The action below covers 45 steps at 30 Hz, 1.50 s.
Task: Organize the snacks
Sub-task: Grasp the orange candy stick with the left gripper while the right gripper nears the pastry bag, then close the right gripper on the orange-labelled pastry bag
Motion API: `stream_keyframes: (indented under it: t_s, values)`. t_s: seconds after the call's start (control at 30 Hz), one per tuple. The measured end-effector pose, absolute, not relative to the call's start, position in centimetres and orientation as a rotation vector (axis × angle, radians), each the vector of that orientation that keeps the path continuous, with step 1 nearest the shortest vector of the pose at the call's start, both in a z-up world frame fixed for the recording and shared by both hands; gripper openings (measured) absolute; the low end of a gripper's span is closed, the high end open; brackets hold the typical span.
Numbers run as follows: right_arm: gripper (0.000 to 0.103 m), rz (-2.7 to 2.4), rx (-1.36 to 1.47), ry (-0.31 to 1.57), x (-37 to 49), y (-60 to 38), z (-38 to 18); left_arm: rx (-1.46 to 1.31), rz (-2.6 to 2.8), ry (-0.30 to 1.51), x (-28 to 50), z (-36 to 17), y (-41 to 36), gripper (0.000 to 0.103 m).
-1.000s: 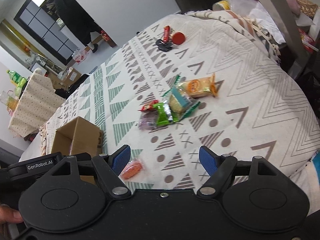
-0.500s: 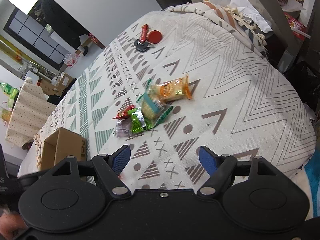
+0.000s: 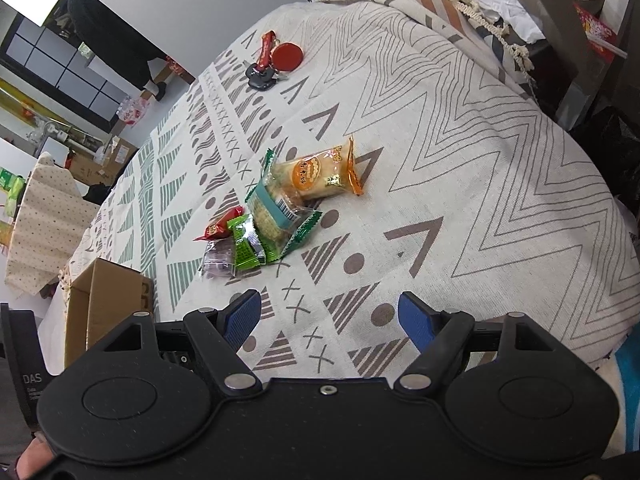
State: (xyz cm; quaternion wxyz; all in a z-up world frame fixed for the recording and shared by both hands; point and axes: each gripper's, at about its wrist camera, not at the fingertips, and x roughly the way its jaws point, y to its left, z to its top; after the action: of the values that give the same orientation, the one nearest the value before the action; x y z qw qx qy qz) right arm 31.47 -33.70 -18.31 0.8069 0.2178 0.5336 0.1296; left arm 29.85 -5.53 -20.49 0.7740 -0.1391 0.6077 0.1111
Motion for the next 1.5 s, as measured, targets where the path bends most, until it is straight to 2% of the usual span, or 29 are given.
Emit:
stream_keyframes:
  t_s: [0.07,0.17,0.27,0.53,0.73,1.43,1.47,1.5]
  values:
    - [0.075,0.276,0.464,1.146,31.8,-33.6,-18.6,-0.317,0.249,1.345,30.1,-21.3,-5.4,0.059]
    - [0.075,0.274,0.465,1.149,32.5,-33.6,-18.9,-0.319,0.265,1.333,30.2,-21.4,-5.5,0.051]
    - [0.075,0.272,0.47,1.145,33.3,-33.5,-19.0,-0.31,0.265,1.319,30.5,-21.1,-5.6,0.048]
    - [0.074,0.277,0.472,1.126,35.9,-33.0,-19.2,-0.303,0.242,1.303,32.4,-20.3,-5.1,0.048]
    - [0.068,0.263,0.507,1.113,37.9,-33.4,-19.9,-0.291,0.214,1.302,33.9,-20.1,-5.3,0.048]
    - [0.065,0.25,0.584,1.115,42.5,-33.7,-22.4,-0.256,0.196,1.291,36.5,-19.2,-4.6,0.048]
    - [0.062,0.25,0.589,1.117,42.6,-33.7,-22.6,-0.257,0.197,1.29,36.4,-19.1,-4.5,0.048]
    - [0.053,0.249,0.596,1.12,42.7,-33.7,-22.7,-0.258,0.199,1.29,36.4,-19.0,-4.5,0.048]
